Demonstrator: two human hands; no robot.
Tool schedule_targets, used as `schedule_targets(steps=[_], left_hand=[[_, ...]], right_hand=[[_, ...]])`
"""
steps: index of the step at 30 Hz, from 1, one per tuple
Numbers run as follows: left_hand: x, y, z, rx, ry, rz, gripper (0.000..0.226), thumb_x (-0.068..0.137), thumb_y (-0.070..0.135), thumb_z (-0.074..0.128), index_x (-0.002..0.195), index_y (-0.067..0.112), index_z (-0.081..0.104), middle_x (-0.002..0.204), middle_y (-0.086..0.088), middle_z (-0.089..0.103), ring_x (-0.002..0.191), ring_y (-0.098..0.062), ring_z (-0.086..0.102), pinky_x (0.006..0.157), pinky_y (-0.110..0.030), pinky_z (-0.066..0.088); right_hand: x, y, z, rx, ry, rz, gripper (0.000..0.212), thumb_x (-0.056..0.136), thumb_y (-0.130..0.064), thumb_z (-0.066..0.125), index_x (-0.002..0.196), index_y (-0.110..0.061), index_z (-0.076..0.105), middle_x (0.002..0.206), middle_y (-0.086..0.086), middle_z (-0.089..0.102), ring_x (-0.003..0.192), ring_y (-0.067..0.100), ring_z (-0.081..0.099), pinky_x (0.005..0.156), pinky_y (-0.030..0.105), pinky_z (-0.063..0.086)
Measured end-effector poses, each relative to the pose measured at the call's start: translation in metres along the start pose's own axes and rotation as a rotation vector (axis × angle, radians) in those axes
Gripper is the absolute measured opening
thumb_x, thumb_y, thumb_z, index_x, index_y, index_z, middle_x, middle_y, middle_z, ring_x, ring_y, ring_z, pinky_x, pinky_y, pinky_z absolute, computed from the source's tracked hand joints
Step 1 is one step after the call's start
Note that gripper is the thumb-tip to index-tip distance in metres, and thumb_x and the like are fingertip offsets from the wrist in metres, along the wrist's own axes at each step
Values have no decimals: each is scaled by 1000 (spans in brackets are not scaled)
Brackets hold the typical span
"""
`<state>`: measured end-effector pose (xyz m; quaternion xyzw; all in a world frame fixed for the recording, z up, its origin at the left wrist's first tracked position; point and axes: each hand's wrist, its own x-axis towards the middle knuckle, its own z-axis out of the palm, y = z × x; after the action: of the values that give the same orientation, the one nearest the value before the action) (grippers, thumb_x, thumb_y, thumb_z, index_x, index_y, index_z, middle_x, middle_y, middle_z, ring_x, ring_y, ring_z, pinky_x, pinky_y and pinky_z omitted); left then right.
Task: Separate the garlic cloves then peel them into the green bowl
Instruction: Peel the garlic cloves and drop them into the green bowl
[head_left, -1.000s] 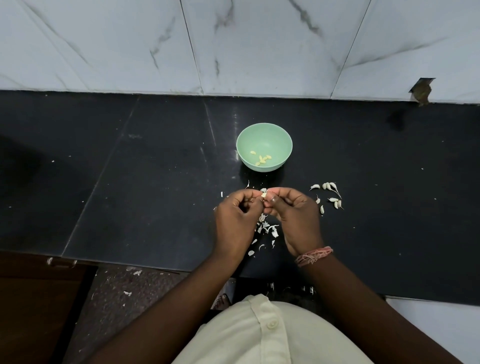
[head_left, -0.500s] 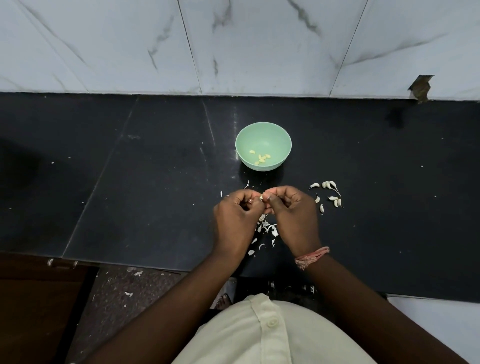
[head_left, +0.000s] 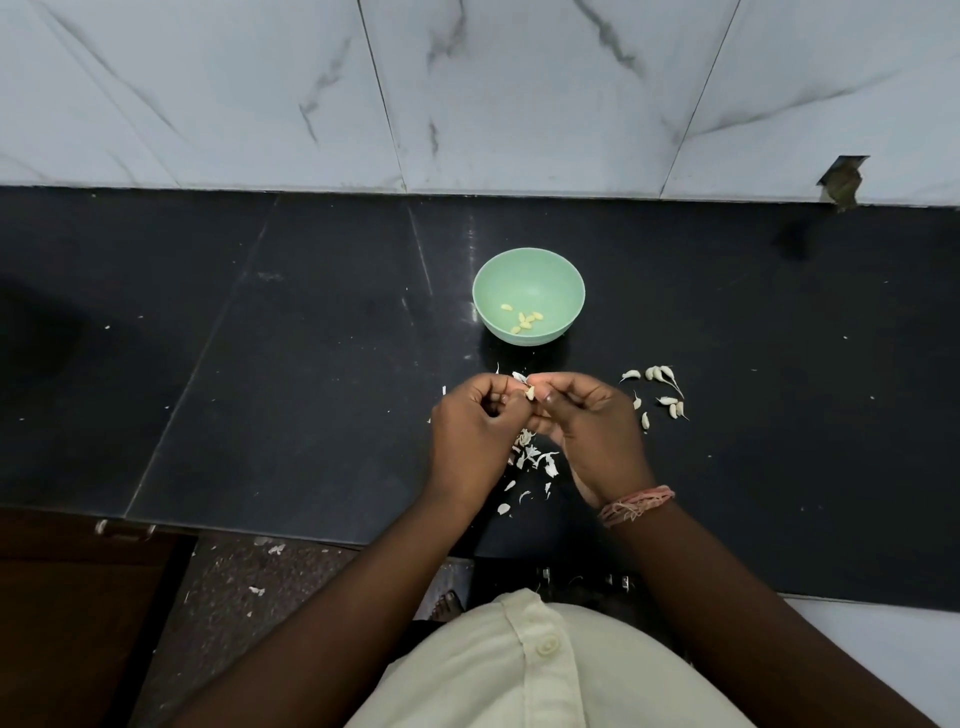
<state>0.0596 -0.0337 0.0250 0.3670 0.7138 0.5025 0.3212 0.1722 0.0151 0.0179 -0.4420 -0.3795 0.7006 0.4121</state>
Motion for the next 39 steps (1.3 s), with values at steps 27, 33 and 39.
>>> schedule_targets(steps=[27,33,39], left_hand=[[-6,-11,32,-664,73,-628,17,99,17,64,90,4,70,72,-4,67,60,-10,61,57,-19,55],[-17,-11,39,-730,128,-695,15,92,-3,66,105,3,70,84,-12,75,67,-15,71,60,-23,60],[-8,-12,30,-717,20,-663,8,91,-2,67,95,3,73,81,-11,74,68,-13,69,64,-23,61]], right_hand=[[6,14,-36,144,28,52,22,90,13,64,107,-1,67,98,17,75,86,23,74,81,34,63],[7,18,-41,75,31,31,21,88,13,67,101,-3,68,90,9,77,80,15,72,67,23,58],[7,29,-30,-43,57,-26,24,86,14,69,100,-5,70,87,9,73,81,16,69,72,26,57]])
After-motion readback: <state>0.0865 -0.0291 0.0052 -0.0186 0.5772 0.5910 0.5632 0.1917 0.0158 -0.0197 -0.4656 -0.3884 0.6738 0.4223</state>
